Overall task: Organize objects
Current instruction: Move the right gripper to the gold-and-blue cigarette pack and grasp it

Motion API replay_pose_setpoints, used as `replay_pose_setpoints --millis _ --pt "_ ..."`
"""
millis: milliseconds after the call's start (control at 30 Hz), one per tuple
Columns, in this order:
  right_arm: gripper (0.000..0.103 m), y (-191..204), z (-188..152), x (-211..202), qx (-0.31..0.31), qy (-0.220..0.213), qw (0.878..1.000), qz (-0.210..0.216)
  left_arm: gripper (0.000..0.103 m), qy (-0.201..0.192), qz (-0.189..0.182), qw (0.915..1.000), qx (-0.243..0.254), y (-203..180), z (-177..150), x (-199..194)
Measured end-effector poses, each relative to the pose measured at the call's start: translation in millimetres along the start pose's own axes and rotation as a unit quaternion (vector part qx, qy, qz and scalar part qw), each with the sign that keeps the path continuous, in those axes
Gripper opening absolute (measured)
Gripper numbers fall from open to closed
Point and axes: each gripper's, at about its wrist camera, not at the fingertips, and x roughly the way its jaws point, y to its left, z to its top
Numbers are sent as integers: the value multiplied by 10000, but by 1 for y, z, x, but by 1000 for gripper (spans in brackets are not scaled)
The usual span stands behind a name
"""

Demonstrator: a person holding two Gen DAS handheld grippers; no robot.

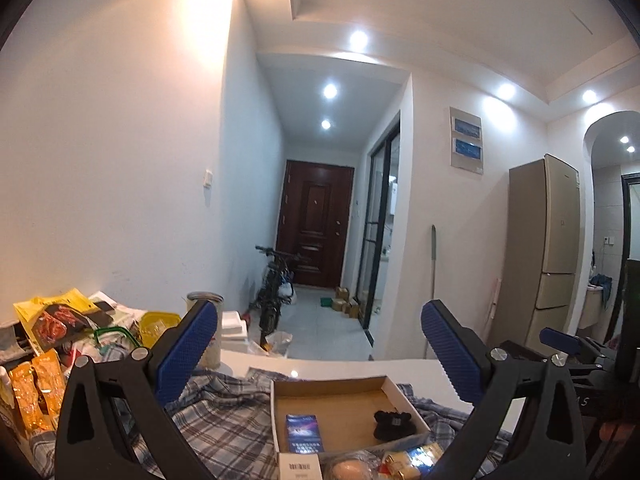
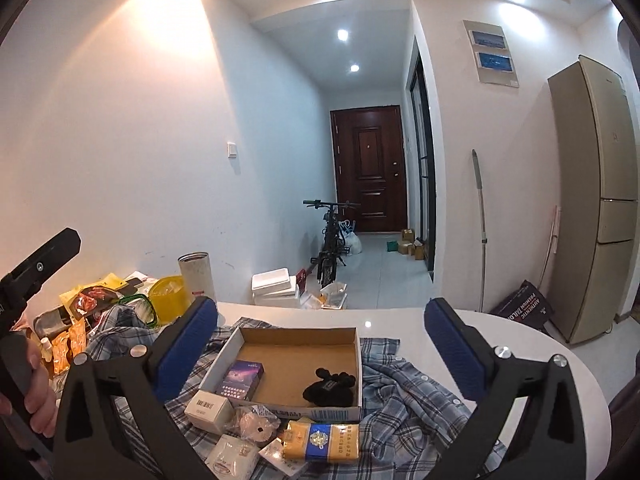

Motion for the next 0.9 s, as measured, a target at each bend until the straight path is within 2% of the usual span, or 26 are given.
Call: replay_pose_setpoints --millis 233,400,600,900 --pt "103 -4 -20 11 -169 420 9989 -157 103 270 10 9994 201 -2 -16 13" --pt "103 -11 -41 31 -91 756 9970 -126 103 704 -193 9973 95 -2 -39 32" --pt "103 -11 -60 59 -34 1101 9939 -77 103 1134 -83 9934 162 -3 -76 54" --pt "103 -19 -83 83 34 1518 9884 -54 103 1431 -35 9881 558 -2 -113 75"
